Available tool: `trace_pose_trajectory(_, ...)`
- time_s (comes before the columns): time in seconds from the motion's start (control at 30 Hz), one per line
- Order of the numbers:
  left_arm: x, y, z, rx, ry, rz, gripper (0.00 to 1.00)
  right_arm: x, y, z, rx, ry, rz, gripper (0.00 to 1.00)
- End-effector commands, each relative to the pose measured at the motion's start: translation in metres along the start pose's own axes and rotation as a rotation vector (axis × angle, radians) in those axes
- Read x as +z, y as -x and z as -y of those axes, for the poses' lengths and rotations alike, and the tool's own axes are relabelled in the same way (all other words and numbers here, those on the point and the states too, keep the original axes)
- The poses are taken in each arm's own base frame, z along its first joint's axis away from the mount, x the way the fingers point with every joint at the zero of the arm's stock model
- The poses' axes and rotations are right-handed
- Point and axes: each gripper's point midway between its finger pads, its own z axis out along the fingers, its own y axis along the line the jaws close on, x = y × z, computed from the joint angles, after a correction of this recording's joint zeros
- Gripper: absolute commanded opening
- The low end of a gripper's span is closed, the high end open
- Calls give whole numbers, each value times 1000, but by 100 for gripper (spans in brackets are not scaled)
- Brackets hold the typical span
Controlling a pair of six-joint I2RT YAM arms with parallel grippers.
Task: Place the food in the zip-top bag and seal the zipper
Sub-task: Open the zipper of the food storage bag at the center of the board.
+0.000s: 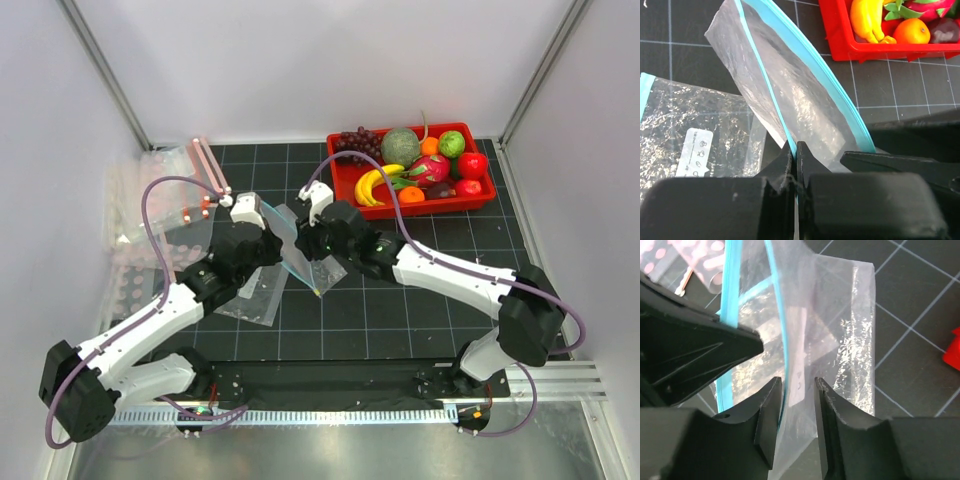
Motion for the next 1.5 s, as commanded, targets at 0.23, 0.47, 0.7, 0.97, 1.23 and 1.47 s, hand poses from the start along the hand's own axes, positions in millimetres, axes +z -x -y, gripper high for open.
trace_pose_trajectory(0.23, -12, 20, 28, 42, -116, -8, 1, -16, 36, 18, 16, -117, 120, 1)
trace_pose_trajectory(0.47, -52, 69, 27, 110, 7, 46, 0, -19, 43, -18, 50, 83, 152, 1)
trace_pose_trajectory(0.7, -85, 93, 37, 242, 128, 53, 0, -21, 45, -46, 212, 355, 153, 1)
trace_pose_trajectory(0.97, -20, 58, 44, 369, 232, -68, 1, 21, 18, 23, 454, 225, 49, 1)
trace_pose_trajectory(1.23, 62, 0, 33, 315, 179, -259, 0, 46, -34, 103, 403, -180, -100, 1)
trace_pose_trajectory(1.47, 56, 10, 19, 325, 220, -210, 0, 44, -39, 129, 432, -254, -88, 6)
